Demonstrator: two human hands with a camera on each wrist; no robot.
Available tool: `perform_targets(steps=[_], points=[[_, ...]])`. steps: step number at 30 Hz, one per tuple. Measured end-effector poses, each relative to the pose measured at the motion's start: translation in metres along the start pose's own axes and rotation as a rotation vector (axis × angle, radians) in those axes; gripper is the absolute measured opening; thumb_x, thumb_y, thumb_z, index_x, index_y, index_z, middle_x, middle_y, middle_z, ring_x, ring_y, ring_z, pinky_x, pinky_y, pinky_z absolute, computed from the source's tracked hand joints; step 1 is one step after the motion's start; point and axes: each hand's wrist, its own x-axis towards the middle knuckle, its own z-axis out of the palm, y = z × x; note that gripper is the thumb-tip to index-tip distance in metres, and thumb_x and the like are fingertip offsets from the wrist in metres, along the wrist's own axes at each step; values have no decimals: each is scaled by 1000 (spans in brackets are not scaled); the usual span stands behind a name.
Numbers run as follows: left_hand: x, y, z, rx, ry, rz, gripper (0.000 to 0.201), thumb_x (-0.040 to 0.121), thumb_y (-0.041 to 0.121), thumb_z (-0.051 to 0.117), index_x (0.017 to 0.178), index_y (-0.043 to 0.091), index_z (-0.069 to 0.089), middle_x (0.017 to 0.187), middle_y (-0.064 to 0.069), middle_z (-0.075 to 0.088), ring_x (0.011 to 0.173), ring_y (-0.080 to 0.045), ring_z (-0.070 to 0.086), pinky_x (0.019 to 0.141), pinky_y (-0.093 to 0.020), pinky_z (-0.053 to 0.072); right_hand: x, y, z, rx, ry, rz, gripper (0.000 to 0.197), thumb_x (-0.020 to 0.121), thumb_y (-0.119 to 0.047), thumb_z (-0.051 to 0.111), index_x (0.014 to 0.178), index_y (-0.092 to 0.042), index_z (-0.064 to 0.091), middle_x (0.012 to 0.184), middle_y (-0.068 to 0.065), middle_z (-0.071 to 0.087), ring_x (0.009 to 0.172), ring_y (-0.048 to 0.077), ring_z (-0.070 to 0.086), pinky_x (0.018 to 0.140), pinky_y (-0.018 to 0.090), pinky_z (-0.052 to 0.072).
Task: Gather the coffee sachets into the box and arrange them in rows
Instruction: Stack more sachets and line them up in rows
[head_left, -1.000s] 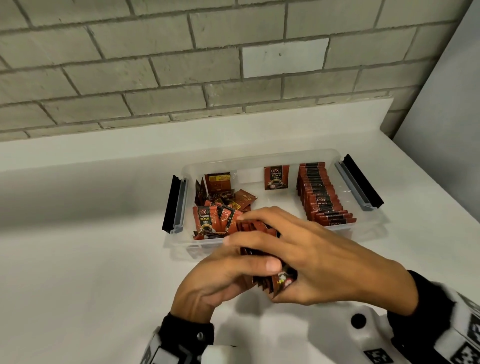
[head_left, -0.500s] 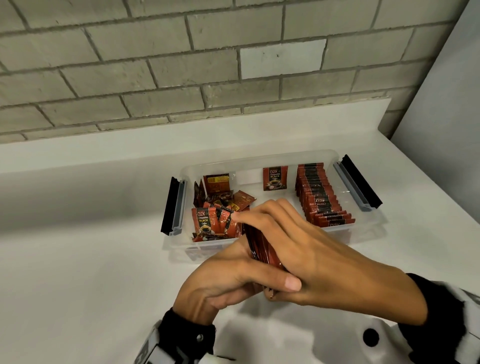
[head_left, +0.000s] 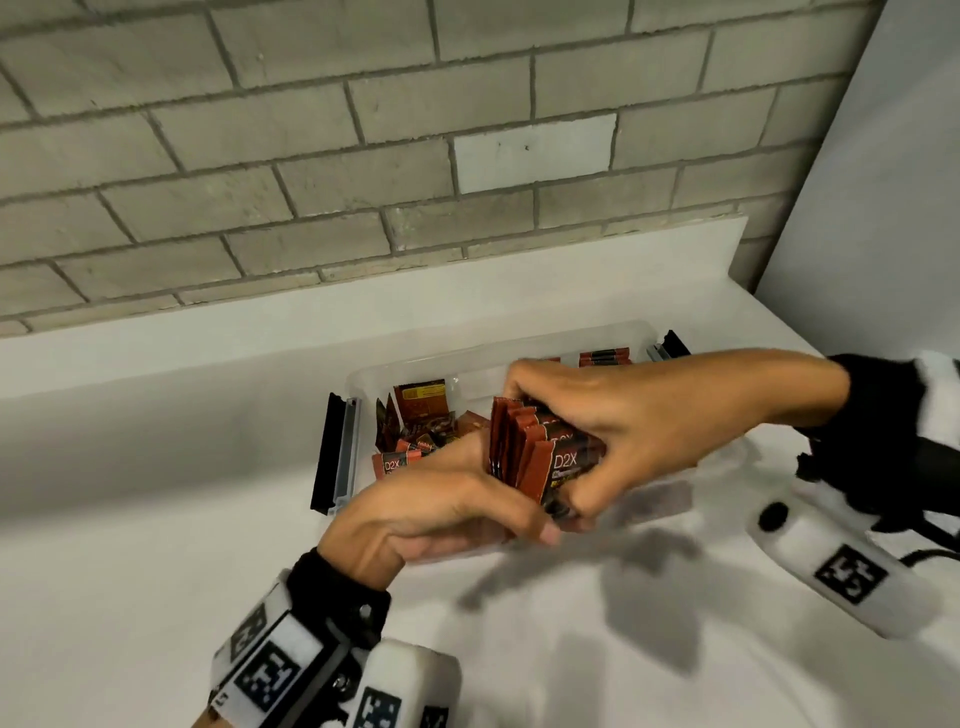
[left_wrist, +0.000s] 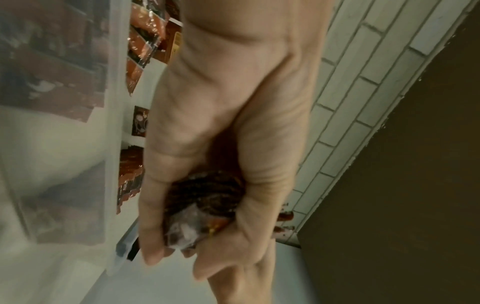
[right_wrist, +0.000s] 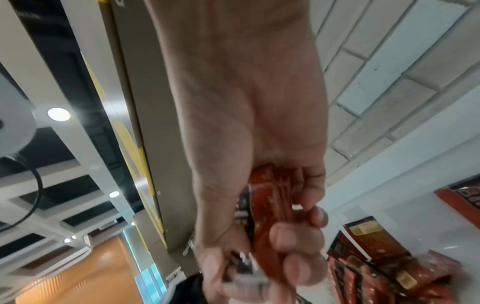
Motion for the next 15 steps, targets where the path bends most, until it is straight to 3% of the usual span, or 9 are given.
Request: perform_targets(steps=[1, 3, 6, 9, 11, 13, 15], points=[[4, 2, -4, 8, 28, -6, 51, 60, -13, 73, 109, -4, 60, 104, -35, 59, 100, -40, 54, 103, -56, 31, 2, 2, -2, -3, 24, 4, 47, 78, -19, 75, 104, -21, 35, 97, -4, 51, 85, 8, 55, 68, 31, 52], [11, 8, -11, -41, 80, 3, 48, 63, -17, 65, 110, -10, 57, 104, -29, 61, 104, -39, 56, 108, -51, 36, 7, 8, -10, -9, 42, 9, 44, 81, -18, 73, 104, -18, 35, 94, 6, 58, 79, 18, 58, 63, 34, 51], [27, 16, -15, -198, 128, -9, 33, 74, -21, 54, 104, -10, 61, 103, -21, 66, 106, -32, 62, 94, -40, 51, 18, 24, -27, 39, 30, 20, 43, 84, -20, 70, 108, -14, 35, 87, 6, 63, 68, 12, 59, 57, 29, 51], [48, 18, -30, -120, 293, -93, 31, 84, -6, 61, 114, -13, 57, 113, -23, 66, 109, -28, 61, 97, -36, 51, 33, 52, -40, 108, -5, 135, 42, 87, -18, 67, 113, -14, 33, 93, 7, 66, 79, 22, 68, 66, 35, 58], [61, 16, -40, -10, 366, -159, 28, 86, -1, 60, 112, -9, 58, 109, -17, 66, 99, -20, 60, 96, -34, 50, 44, 70, -40, 87, -47, 259, 49, 87, -19, 66, 120, -13, 31, 99, 9, 65, 88, 30, 68, 72, 40, 59], [71, 15, -44, 72, 384, -193, 11, 88, -6, 52, 95, 0, 59, 95, -12, 64, 86, -17, 56, 83, -31, 48, 58, 84, -32, 28, -113, 350, 57, 88, -24, 65, 130, -8, 31, 104, 4, 62, 86, 21, 66, 72, 28, 58], [83, 12, -47, 86, 431, -214, 24, 87, -13, 43, 84, 8, 53, 88, -9, 61, 83, -17, 54, 76, -28, 44, 74, 98, -19, -32, -205, 405, 58, 90, -26, 62, 134, -1, 36, 113, 8, 63, 82, 13, 62, 65, 16, 53]])
